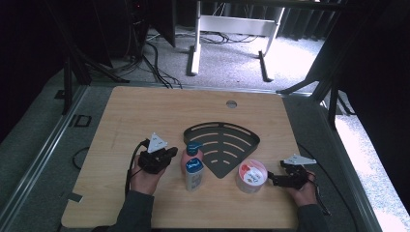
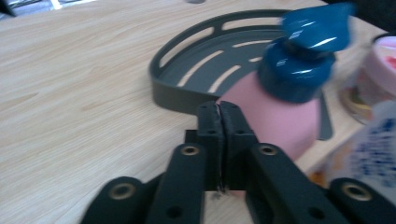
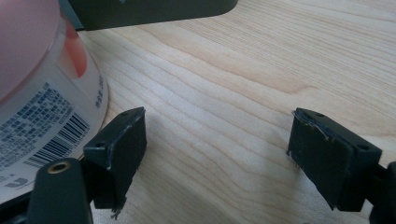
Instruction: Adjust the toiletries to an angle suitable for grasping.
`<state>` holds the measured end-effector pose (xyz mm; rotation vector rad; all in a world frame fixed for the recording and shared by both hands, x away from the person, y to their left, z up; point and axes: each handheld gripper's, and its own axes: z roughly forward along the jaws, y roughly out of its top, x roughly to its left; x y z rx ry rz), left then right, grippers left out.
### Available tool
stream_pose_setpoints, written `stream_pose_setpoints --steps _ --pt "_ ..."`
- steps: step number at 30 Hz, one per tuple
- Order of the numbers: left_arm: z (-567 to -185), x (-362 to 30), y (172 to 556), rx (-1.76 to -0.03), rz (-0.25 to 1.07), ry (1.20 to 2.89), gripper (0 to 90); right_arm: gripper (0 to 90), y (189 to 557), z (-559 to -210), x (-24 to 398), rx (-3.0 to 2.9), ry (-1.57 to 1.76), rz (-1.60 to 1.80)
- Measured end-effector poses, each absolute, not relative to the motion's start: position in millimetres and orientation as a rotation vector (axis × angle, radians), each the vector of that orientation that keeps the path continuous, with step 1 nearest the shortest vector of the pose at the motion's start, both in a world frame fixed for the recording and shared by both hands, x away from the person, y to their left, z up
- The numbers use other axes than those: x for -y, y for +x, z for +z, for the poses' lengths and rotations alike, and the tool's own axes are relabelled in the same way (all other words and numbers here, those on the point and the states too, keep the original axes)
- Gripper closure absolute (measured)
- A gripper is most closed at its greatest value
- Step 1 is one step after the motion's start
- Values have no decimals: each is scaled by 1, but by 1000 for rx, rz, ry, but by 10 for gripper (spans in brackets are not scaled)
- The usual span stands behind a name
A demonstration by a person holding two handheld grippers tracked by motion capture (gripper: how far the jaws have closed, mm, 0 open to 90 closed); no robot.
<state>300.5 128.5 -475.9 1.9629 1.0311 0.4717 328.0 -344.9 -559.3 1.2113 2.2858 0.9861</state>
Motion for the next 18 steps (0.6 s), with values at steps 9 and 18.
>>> stream_pose_setpoints --steps 9,18 --pt "-458 -110 290 -895 442 1989 899 190 328 -559 345 -2286 1211 986" --pt "-457 -106 293 -838 385 1992 899 190 328 -559 345 -2286 1211 986"
